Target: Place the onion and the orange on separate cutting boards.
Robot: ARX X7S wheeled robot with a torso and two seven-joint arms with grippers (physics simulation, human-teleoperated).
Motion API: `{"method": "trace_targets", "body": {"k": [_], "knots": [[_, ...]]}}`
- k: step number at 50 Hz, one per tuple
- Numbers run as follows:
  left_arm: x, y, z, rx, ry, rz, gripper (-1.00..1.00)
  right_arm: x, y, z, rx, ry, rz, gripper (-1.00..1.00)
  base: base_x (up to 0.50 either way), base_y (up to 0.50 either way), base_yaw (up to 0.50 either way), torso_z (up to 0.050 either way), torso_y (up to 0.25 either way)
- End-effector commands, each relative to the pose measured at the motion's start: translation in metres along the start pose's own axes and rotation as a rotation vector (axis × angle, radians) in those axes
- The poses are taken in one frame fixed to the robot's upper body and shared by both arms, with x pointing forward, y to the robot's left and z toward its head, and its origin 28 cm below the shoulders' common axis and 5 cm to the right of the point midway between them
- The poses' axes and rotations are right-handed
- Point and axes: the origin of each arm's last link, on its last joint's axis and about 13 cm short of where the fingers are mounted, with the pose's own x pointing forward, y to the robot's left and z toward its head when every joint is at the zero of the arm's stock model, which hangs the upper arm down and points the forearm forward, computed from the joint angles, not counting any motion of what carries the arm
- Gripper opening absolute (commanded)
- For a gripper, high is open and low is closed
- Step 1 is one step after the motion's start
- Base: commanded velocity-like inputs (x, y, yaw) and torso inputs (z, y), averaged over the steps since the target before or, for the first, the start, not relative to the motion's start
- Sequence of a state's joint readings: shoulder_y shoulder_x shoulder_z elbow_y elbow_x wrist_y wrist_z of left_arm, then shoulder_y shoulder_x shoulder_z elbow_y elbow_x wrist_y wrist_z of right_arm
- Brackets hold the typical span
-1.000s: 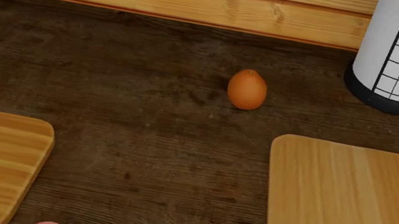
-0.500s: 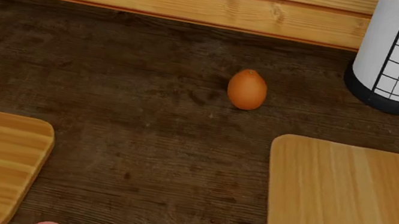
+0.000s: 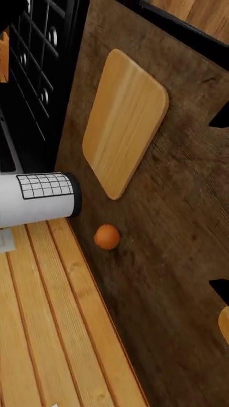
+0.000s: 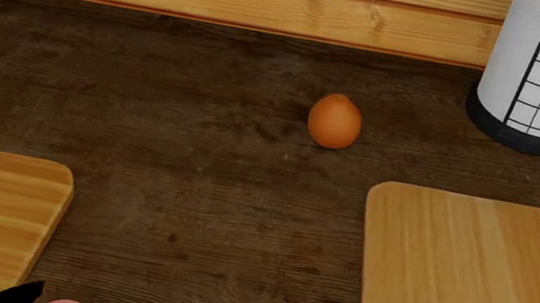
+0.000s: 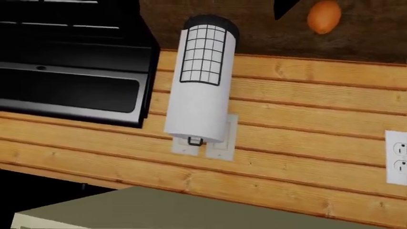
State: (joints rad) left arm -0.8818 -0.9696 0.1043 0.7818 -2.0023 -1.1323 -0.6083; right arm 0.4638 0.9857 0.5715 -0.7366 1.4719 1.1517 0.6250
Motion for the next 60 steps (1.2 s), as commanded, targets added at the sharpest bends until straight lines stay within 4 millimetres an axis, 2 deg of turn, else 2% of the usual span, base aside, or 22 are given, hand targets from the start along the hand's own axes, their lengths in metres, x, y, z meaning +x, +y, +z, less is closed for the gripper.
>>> {"method": "trace_targets", "body": {"k": [1,10,26,32,39,45,60], "knots": [[0.012,-0.005,-0.01,-0.027,0.043,-0.058,1.0,-0.001,0.005,-0.02,0.001,0.038,0.011,1.0,0.0,0.0,0.0,0.0,0.0],[0.025,-0.011,-0.017,-0.052,0.137,-0.092,1.0,-0.001,0.005,-0.036,-0.008,0.072,0.007,1.0,0.0,0.0,0.0,0.0,0.0],[0.038,-0.011,-0.024,-0.11,0.186,-0.117,1.0,-0.001,0.004,-0.042,-0.017,0.083,0.003,1.0,0.0,0.0,0.0,0.0,0.0],[0.049,-0.009,-0.027,-0.128,0.197,-0.121,1.0,-0.003,0.004,-0.048,-0.018,0.095,0.0,1.0,0.0,0.0,0.0,0.0,0.0],[0.059,-0.007,-0.038,-0.17,0.266,-0.126,1.0,-0.005,0.002,-0.054,-0.014,0.106,-0.007,1.0,0.0,0.0,0.0,0.0,0.0],[0.062,-0.006,-0.048,-0.189,0.307,-0.126,1.0,-0.005,0.003,-0.056,-0.011,0.109,-0.007,1.0,0.0,0.0,0.0,0.0,0.0],[0.066,0.0,-0.053,-0.173,0.358,-0.061,1.0,-0.009,0.002,-0.066,0.012,0.125,-0.007,1.0,0.0,0.0,0.0,0.0,0.0]]}}
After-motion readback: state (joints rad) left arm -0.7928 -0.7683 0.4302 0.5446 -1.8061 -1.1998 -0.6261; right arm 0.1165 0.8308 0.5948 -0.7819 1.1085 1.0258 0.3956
